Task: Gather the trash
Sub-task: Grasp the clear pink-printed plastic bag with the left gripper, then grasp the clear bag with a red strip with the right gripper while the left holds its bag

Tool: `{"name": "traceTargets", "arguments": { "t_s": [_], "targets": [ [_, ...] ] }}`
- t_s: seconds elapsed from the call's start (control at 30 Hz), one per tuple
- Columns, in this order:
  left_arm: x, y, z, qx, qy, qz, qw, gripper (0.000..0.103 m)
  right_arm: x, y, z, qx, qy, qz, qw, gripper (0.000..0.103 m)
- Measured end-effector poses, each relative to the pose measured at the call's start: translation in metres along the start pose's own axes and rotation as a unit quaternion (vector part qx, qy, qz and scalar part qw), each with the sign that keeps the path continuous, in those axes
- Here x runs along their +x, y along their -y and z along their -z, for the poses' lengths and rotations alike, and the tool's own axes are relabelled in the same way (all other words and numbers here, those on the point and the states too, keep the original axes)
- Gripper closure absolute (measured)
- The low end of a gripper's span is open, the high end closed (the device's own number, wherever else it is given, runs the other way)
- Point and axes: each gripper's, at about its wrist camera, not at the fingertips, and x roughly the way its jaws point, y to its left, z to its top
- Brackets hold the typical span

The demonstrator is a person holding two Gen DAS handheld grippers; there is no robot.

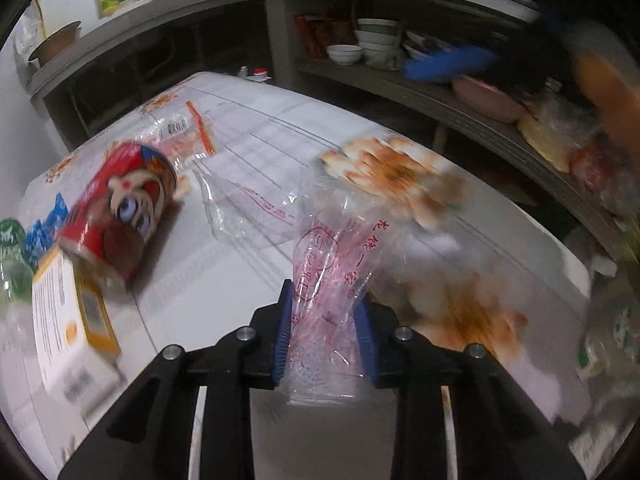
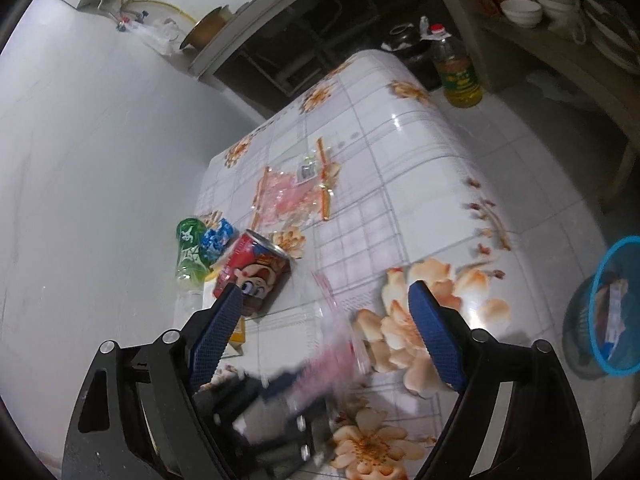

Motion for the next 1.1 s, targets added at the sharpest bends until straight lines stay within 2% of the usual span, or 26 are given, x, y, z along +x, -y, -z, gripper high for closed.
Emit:
{"name": "traceTargets", "arguments": {
  "t_s": [0.13,0.23,0.4,0.47,0.6,0.7,0.77,0.87,0.93,0.97,1.03,1.1],
  "targets": [
    [-0.014,0.007,0.019,-0.005,0.003,0.009,0.9999,0.075,0.033,-0.020,-0.028,-0.015,-0.039,-0.031,0.999,0.023],
    [-0.020,0.010,0.027,-0.010,0.005,0.010,0.9999,0.075,0.076,-0.038,-0.053,-0.033,-0.075,-0.026,0.996,0.023],
    [-0.025,0.009,0.032,-0.020,0.006,0.015,0.9997,0.075,0.148,-0.052,-0.096,-0.055,-0.100,0.046,0.992,0.032],
    [-0.027,0.010,0.034,-0.019,0.006,0.015,0.9997,0.075,0.170,-0.052,-0.106,-0.058,-0.102,0.080,0.990,0.035],
    [-0.028,0.010,0.035,-0.017,0.007,0.019,0.9996,0.075,0.201,-0.047,-0.111,-0.061,-0.118,0.114,0.984,0.045],
    [-0.029,0.011,0.035,-0.015,0.007,0.020,0.9997,0.075,0.210,-0.056,-0.107,-0.095,-0.113,0.137,0.979,0.056],
    [-0.029,0.010,0.035,-0.016,0.007,0.022,0.9996,0.075,0.212,-0.061,-0.104,-0.114,-0.113,0.156,0.975,0.077],
    [-0.030,0.009,0.035,-0.016,0.008,0.023,0.9996,0.075,0.212,-0.063,-0.100,-0.136,-0.106,0.185,0.967,0.090],
    [-0.030,0.008,0.035,-0.015,0.009,0.023,0.9996,0.075,0.210,-0.061,-0.100,-0.141,-0.101,0.195,0.965,0.094],
    [-0.029,0.007,0.035,-0.015,0.009,0.023,0.9996,0.075,0.206,-0.059,-0.099,-0.141,-0.094,0.201,0.965,0.101],
    [-0.029,0.007,0.036,-0.014,0.010,0.023,0.9996,0.075,0.197,-0.052,-0.100,-0.137,-0.083,0.215,0.963,0.103],
    [-0.028,0.007,0.037,-0.015,0.011,0.023,0.9996,0.075,0.183,-0.040,-0.102,-0.119,-0.071,0.212,0.967,0.103]
  ]
}}
